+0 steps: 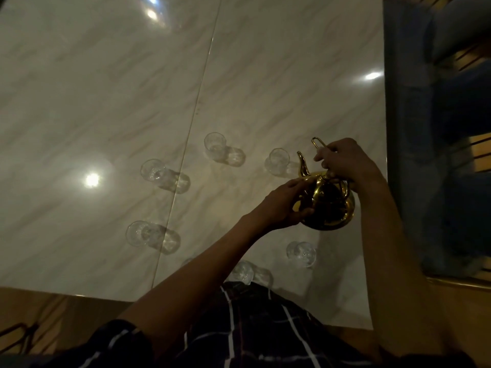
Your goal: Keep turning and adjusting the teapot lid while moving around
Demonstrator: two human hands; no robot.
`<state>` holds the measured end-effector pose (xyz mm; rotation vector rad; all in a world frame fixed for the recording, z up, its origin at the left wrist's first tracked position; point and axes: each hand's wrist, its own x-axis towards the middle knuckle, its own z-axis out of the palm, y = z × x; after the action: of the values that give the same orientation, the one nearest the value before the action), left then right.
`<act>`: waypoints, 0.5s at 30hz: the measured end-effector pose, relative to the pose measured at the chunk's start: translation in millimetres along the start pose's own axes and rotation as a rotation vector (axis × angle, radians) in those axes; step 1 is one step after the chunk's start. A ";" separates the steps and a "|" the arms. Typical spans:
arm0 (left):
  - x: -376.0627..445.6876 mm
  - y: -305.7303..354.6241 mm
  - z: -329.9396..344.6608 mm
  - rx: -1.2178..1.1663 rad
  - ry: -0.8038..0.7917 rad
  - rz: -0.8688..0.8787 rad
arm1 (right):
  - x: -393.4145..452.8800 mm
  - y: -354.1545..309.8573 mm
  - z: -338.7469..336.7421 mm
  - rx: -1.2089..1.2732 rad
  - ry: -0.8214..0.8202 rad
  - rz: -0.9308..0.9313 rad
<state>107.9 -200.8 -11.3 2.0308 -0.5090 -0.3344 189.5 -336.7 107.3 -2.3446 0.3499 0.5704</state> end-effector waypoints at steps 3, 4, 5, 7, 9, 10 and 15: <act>-1.1 2.0 -0.4 0.003 0.006 0.010 | -3.4 -2.7 -1.4 -0.019 -0.006 -0.009; -1.4 2.5 -0.6 0.004 0.008 0.013 | -4.5 -3.6 -2.0 -0.024 -0.007 -0.012; -1.7 3.1 -0.6 0.004 0.009 0.015 | -5.6 -4.5 -2.5 -0.027 -0.008 -0.016; -2.0 3.7 -0.9 0.006 0.010 0.017 | -7.7 -6.3 -3.2 -0.033 -0.006 -0.024; -2.4 4.3 -0.9 0.007 0.014 0.016 | -9.2 -7.6 -3.8 -0.036 -0.001 -0.025; -2.6 4.4 -0.8 0.008 0.017 0.016 | -10.0 -8.4 -4.0 -0.034 -0.002 -0.022; -3.1 6.6 -1.6 0.018 0.020 0.017 | -12.7 -12.7 -6.9 -0.031 -0.004 -0.023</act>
<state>104.4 -200.9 -4.6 2.0447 -0.5183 -0.3005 185.6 -331.0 125.3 -2.3742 0.3141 0.5729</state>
